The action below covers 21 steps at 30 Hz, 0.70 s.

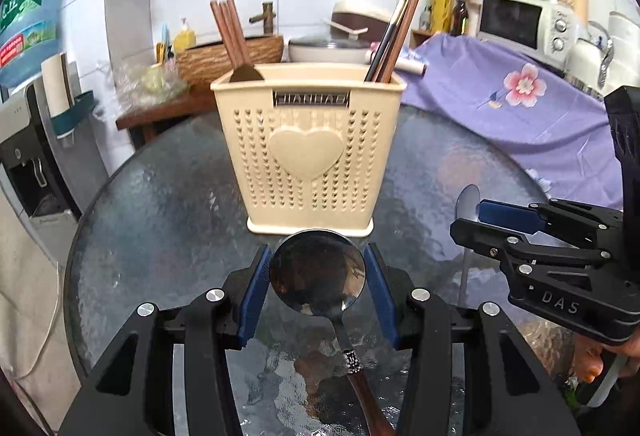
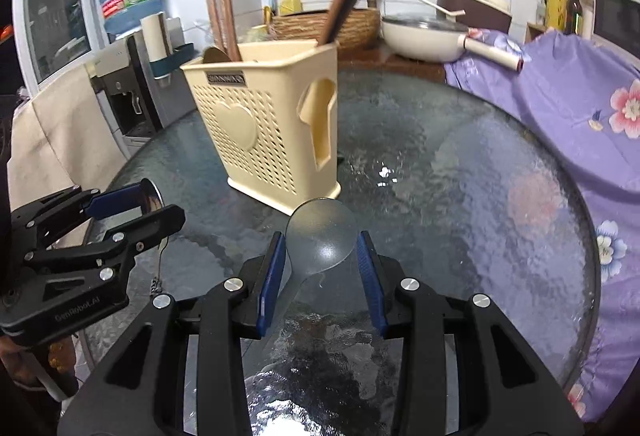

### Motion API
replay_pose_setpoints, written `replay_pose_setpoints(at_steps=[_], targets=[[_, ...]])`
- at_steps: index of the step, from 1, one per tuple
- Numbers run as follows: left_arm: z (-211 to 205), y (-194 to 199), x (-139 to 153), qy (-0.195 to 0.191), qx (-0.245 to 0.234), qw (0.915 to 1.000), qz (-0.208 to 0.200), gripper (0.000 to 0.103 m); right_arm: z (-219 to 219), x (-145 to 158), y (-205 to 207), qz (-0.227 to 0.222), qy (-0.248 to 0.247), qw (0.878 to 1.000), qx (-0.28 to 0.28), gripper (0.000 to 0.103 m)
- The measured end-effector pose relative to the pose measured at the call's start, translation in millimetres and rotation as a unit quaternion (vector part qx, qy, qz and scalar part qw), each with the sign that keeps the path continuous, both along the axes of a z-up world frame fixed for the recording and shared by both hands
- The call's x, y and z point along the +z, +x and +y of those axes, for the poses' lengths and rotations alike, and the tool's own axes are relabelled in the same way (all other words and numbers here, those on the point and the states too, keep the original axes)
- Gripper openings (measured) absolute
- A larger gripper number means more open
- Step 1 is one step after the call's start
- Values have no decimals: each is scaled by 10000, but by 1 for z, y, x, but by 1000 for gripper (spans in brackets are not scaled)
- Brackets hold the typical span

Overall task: Organize utensils
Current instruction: 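Lift both spoons and carry them above the holder with both tools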

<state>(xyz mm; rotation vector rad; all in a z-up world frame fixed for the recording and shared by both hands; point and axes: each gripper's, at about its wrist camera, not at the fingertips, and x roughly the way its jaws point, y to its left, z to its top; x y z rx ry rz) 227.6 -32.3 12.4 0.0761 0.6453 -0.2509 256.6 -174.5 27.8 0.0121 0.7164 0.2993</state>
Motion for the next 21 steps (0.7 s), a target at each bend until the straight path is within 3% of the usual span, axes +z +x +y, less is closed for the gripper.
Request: replay_pose_setpoints(at_steps=[21], targets=[[5,-15,32,-280,-189,9975,-614,46,5,41,-25,-576,-286,9978,183,37]])
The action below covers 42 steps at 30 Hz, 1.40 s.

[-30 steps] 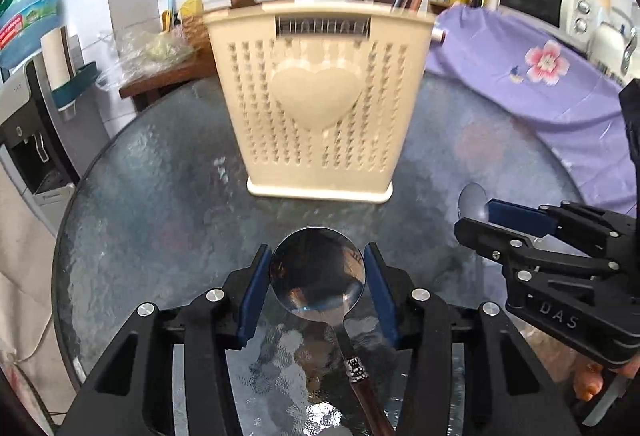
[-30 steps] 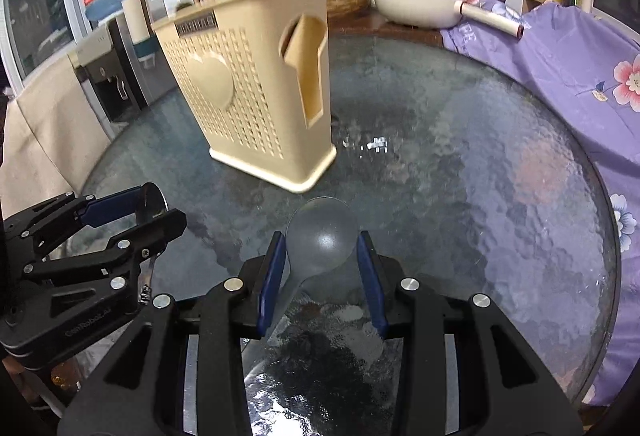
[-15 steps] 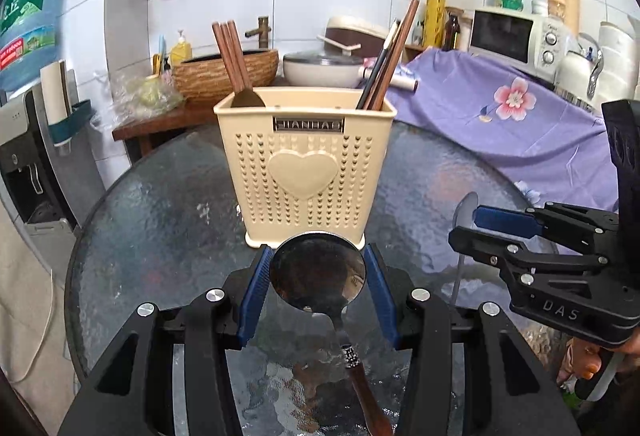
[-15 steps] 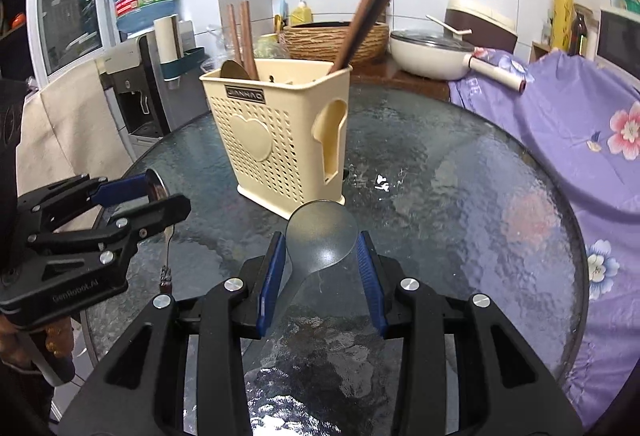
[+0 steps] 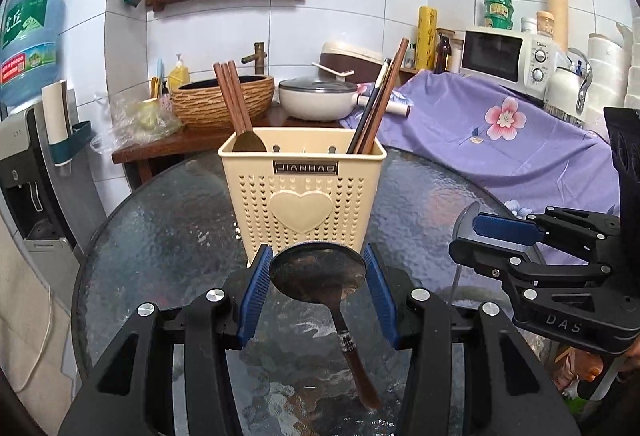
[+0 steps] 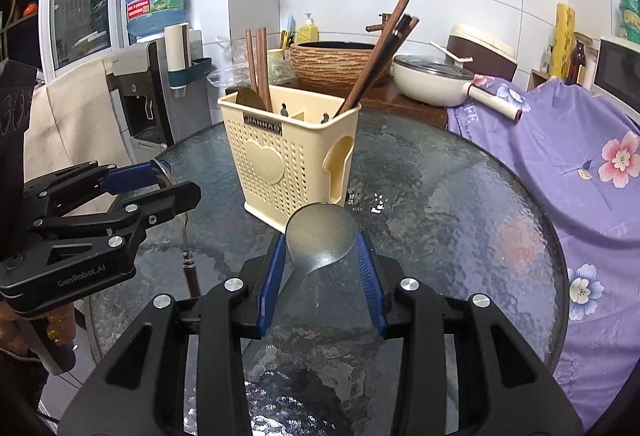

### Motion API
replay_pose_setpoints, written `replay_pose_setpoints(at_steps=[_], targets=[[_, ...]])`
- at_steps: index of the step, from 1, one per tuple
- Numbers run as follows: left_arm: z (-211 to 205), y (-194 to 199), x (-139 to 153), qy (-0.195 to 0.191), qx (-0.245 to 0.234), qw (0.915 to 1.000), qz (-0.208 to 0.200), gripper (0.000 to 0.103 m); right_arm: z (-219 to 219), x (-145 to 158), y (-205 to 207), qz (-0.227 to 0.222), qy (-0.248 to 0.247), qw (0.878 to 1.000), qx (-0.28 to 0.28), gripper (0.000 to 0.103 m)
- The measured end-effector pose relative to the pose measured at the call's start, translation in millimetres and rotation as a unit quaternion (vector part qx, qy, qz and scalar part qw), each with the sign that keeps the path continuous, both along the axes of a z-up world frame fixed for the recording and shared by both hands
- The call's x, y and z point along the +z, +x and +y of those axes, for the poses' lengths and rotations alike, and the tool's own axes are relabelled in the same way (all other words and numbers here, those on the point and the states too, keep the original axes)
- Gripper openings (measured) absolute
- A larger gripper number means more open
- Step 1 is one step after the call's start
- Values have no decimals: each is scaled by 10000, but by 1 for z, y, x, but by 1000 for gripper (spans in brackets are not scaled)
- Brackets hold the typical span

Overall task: Organize utensils
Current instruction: 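Lift both spoons and carry them above the holder with both tools, then lower the spoons into the holder and open both tools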

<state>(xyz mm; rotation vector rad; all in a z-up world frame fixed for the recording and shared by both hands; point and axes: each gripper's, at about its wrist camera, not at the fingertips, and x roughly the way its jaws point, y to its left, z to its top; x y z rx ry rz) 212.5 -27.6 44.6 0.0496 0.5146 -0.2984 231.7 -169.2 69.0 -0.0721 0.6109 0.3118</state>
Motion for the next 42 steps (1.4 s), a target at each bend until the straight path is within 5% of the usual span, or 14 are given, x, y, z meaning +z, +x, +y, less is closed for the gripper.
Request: replay_pose_setpoints(at_steps=[14,34,42], targets=[[8,5,39,-134,4,9995,-296,46,-2,35,14,-188,67,9998,-23,37],[24,52,157,-268,708,9858,-1497,46,10,140,77,-1222,-14,9906,-621,37],[14,83,145,23,1013,9809,-1659,46,33,136,101,-1628,-389,9817,-908,37]])
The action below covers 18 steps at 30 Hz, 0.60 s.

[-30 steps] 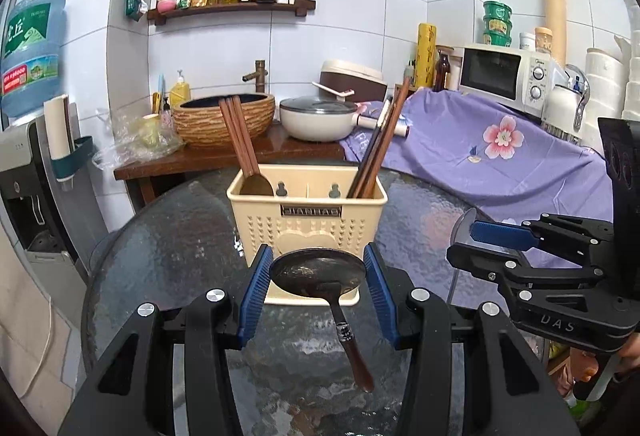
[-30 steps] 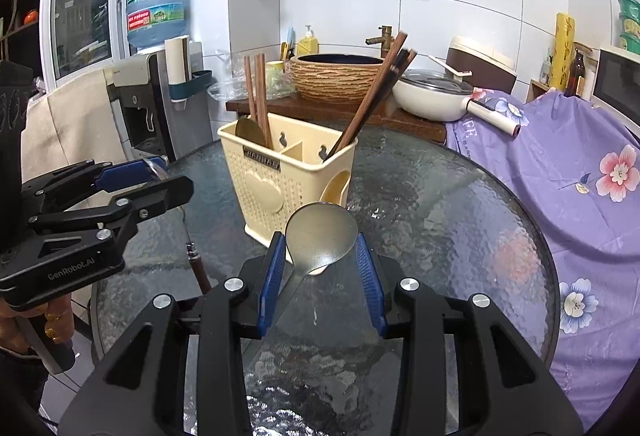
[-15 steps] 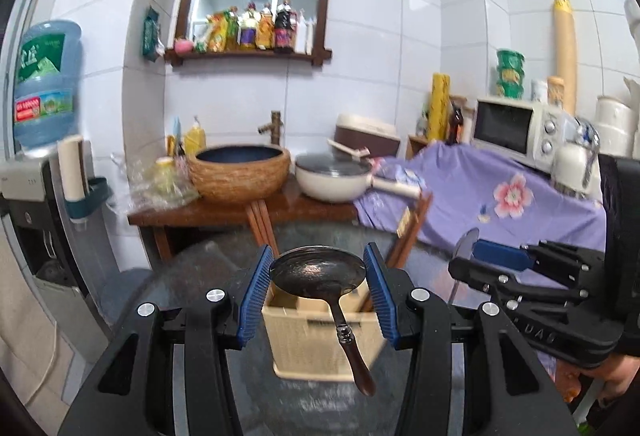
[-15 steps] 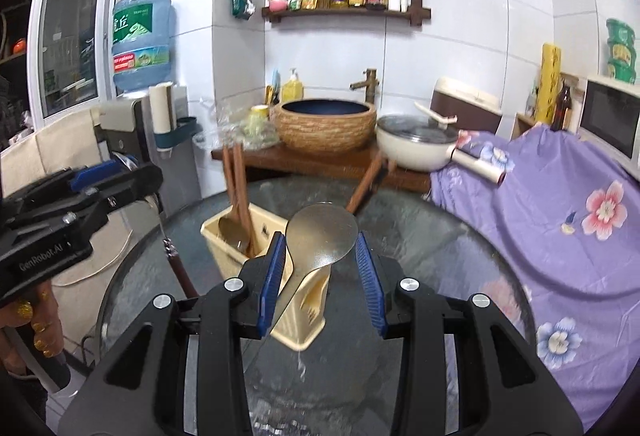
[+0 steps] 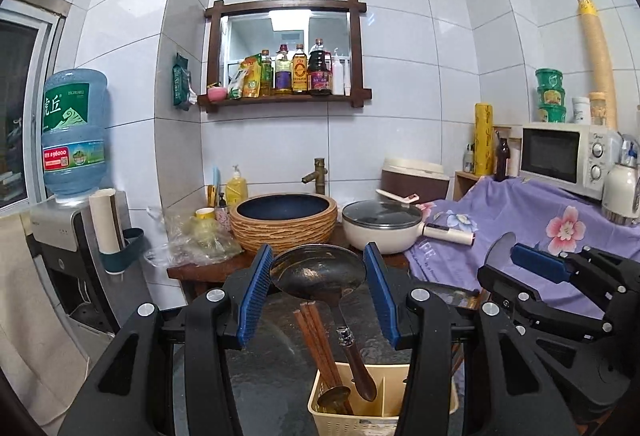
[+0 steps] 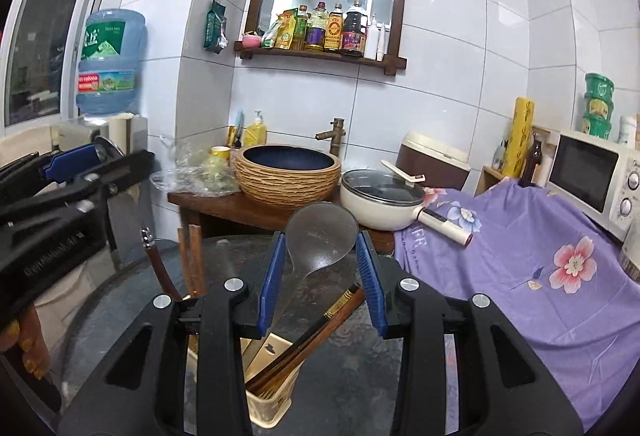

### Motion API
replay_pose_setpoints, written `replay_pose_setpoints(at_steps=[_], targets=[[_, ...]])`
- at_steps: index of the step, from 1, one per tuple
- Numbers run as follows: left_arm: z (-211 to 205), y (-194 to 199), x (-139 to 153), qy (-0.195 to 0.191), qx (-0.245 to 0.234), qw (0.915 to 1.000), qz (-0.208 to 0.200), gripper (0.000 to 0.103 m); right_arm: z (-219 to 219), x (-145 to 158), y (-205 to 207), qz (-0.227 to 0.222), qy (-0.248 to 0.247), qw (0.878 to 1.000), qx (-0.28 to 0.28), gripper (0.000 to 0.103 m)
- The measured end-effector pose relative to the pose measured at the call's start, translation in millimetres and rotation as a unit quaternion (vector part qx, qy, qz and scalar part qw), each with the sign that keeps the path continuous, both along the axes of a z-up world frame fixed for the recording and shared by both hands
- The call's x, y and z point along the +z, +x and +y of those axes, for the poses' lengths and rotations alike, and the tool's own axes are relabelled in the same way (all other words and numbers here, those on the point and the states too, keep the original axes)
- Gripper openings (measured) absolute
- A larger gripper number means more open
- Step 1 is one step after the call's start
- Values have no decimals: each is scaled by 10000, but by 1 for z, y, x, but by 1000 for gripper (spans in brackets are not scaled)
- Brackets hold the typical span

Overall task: Organize utensils
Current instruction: 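Lower the spoons into the holder and open both tools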

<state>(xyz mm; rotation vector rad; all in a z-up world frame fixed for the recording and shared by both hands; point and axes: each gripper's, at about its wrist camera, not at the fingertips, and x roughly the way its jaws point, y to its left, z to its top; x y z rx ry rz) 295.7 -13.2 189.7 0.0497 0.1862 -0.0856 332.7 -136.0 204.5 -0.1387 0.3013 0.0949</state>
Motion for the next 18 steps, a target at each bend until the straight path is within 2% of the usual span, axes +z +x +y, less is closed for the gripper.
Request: replay_pose_setpoints(at_steps=[6,13,18], targets=[[-2,11,-31,103,69,9998,175,46,10,-32,11,-56,-268,9995,-143,37],[-1,11,-53,111,18,9994,315,46,14,-64,13,47,-305,9994,-128,37],[-2,14,-69,118,-30,9987,489,46,22,-84,6,39,-535,9986,-36,37]])
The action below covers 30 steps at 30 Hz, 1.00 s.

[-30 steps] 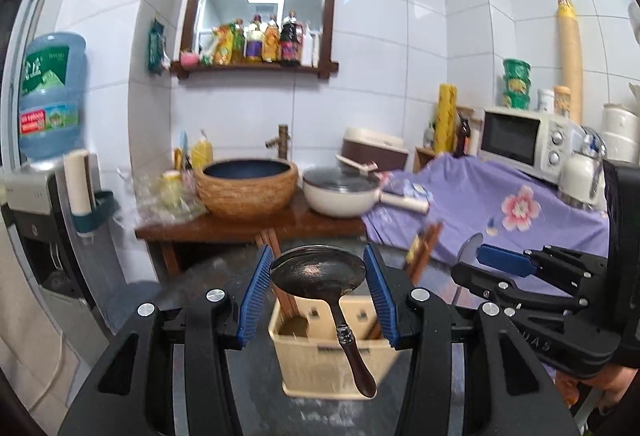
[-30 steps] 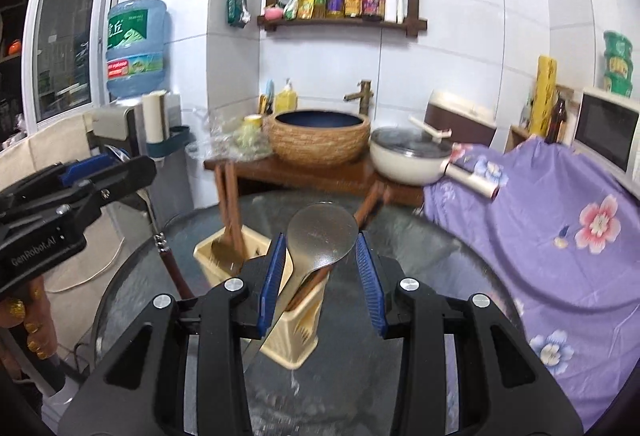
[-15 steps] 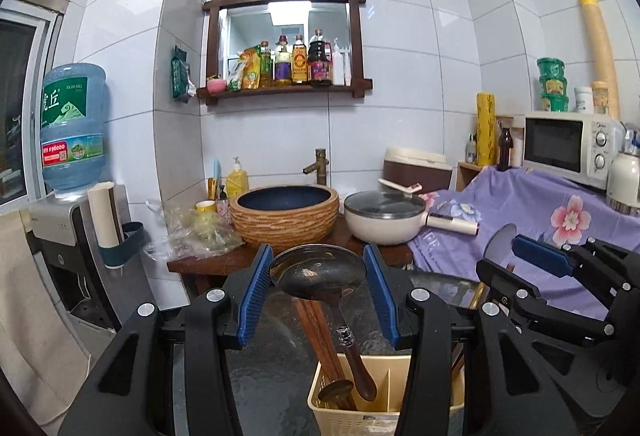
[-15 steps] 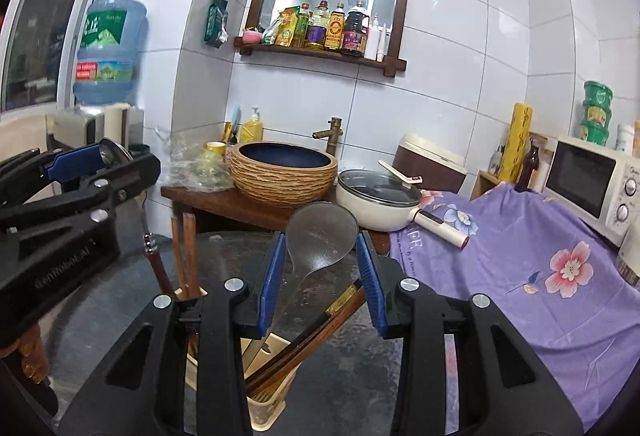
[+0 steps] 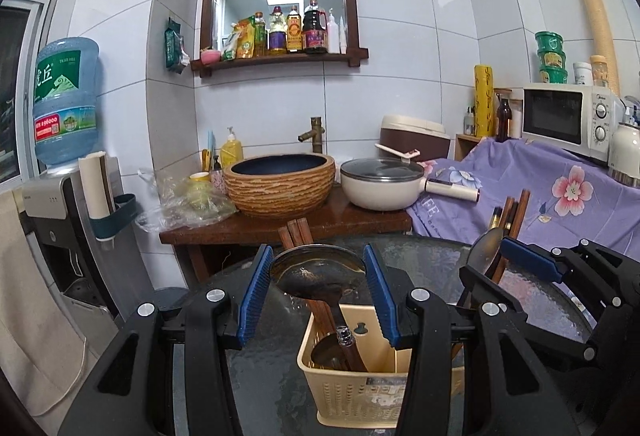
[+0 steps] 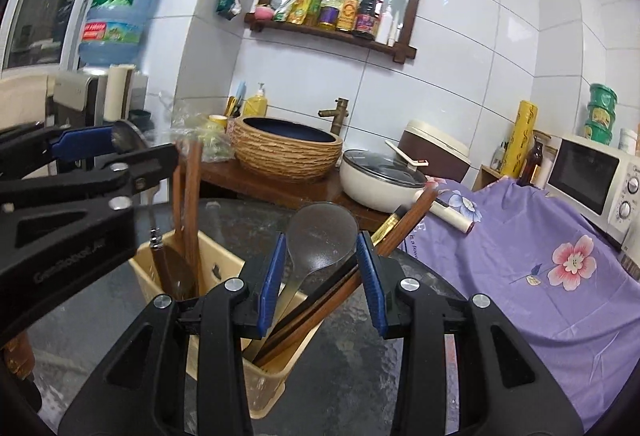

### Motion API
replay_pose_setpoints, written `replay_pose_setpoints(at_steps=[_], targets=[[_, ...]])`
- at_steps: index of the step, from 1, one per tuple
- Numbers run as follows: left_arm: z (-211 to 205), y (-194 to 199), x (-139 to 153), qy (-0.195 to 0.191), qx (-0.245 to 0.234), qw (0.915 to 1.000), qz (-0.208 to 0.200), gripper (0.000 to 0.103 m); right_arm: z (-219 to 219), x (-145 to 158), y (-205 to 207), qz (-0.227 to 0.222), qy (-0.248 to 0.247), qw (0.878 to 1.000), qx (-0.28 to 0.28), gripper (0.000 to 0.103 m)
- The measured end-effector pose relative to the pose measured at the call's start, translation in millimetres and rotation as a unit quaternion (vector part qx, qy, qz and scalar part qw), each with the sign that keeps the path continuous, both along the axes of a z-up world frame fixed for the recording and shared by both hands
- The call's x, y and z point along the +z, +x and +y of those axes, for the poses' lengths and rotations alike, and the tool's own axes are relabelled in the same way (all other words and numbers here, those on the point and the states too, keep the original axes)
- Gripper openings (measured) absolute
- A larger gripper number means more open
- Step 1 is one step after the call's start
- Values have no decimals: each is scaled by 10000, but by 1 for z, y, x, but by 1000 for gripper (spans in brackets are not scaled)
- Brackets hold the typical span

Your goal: Organize utensils

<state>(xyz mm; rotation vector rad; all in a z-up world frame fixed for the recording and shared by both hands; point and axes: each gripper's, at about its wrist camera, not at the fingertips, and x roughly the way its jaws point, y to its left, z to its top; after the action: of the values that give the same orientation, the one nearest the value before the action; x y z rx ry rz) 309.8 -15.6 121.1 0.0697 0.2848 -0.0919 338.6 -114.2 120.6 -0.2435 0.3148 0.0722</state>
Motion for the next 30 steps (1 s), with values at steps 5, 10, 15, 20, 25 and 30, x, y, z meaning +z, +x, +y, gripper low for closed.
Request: replay_pose_setpoints(at_steps=[5,10,15,20,25,30], targets=[[-1,1,-16,51,-66,9998,160,46,5,-17,-4,96,-96,9998,125,37],[0,3,-27,66,-131,9995,291,46,12,-29,-8,118,-273,9992,278,37],[2,7,-35,49,-166,9989,429,46,14,-37,-9,191,-372,9985,345,37],[2,10,-43,54,-232,9982,552,46,13,-39,-9,192,-399,9984,360,37],[3,10,-45,25,-224,9978,621,46,12,-38,-11,190,-384,9979,495,38],[9,3,-41,-20,-209,9986,495,46,8,-35,-24,-75,-463,9977,482,53]])
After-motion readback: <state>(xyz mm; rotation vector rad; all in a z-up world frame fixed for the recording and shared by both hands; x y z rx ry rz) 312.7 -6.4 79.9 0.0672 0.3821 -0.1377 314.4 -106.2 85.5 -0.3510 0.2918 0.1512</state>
